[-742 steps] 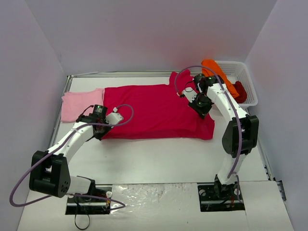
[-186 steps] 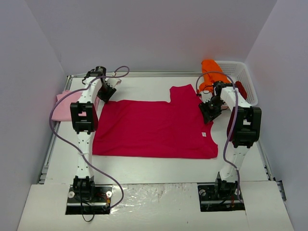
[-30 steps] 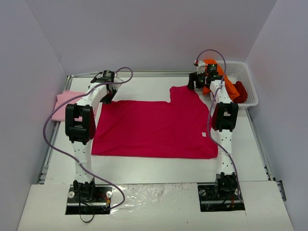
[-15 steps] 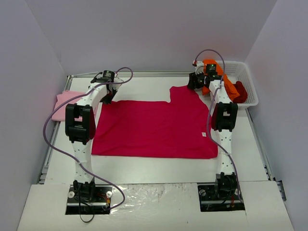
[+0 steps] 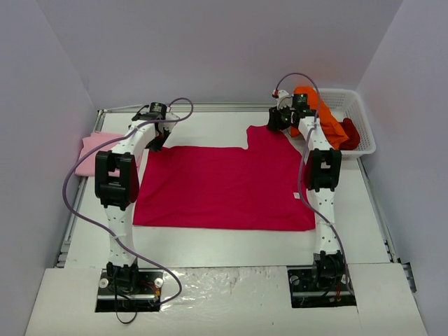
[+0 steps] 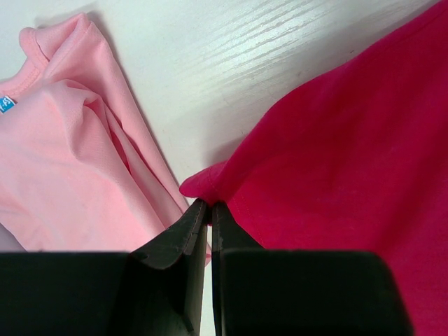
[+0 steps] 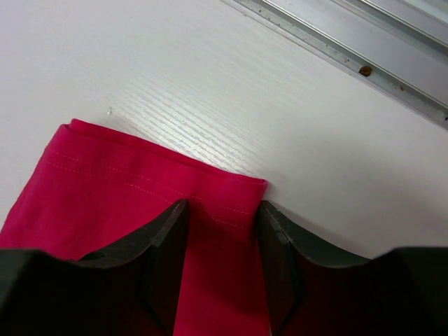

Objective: Fold and stack the t-shirts
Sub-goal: Grap the side of the flattened tshirt furthest away from the robot with both arms, then fold the other side of the tshirt into a rectangle

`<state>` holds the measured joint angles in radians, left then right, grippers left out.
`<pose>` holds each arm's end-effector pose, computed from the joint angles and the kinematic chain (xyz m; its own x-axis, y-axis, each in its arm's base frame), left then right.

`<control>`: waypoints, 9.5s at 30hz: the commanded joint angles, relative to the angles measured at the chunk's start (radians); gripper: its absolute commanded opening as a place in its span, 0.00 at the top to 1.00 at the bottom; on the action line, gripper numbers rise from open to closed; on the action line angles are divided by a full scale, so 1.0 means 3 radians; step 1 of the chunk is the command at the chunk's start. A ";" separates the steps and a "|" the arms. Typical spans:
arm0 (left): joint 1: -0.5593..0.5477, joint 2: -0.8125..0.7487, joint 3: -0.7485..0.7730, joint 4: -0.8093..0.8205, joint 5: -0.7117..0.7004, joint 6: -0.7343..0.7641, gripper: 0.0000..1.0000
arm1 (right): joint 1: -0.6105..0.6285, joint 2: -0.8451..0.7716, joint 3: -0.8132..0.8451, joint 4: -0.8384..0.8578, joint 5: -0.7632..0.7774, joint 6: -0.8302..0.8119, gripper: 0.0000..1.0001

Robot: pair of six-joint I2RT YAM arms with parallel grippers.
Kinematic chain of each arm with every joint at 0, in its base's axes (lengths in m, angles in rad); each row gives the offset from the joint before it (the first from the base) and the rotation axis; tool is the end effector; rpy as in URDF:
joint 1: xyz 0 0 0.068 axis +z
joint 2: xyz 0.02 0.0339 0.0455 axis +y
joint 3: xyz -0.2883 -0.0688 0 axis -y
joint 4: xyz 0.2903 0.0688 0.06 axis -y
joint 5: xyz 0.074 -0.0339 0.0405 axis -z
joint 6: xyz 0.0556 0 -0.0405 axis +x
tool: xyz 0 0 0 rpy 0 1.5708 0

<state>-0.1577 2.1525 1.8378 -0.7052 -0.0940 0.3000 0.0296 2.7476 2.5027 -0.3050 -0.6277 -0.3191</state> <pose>0.5348 -0.0798 0.2114 -0.7720 0.4207 -0.4764 0.3517 0.9071 0.2311 0.6826 0.0529 0.1498 -0.3315 -0.2638 -0.9058 -0.6618 0.7493 0.0240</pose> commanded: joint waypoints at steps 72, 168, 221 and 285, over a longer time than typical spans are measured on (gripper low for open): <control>-0.0011 -0.0758 -0.0445 0.0249 -0.0177 -0.0121 0.98 | 0.0009 -0.2015 -0.1802 -0.0241 0.0349 -0.0353 1.00; 0.0132 -0.2568 -0.2664 0.0407 0.0313 -0.0029 0.98 | -0.0083 -0.4281 -0.4630 -0.1085 0.0272 -0.0961 1.00; 0.0040 -0.2537 -0.2843 0.0352 0.0196 0.0273 0.70 | -0.0083 -0.3478 -0.4344 -0.2071 0.0053 -0.1656 0.65; -0.0021 -0.1309 -0.2531 0.0643 -0.0081 -0.0049 0.98 | -0.0083 -0.2635 -0.3552 -0.2471 -0.0351 -0.2055 0.58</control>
<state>-0.1688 1.7920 1.0920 -0.4530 -0.2005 0.3157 0.0116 1.9110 1.3842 -0.9932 -0.6830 -0.9176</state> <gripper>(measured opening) 0.027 0.411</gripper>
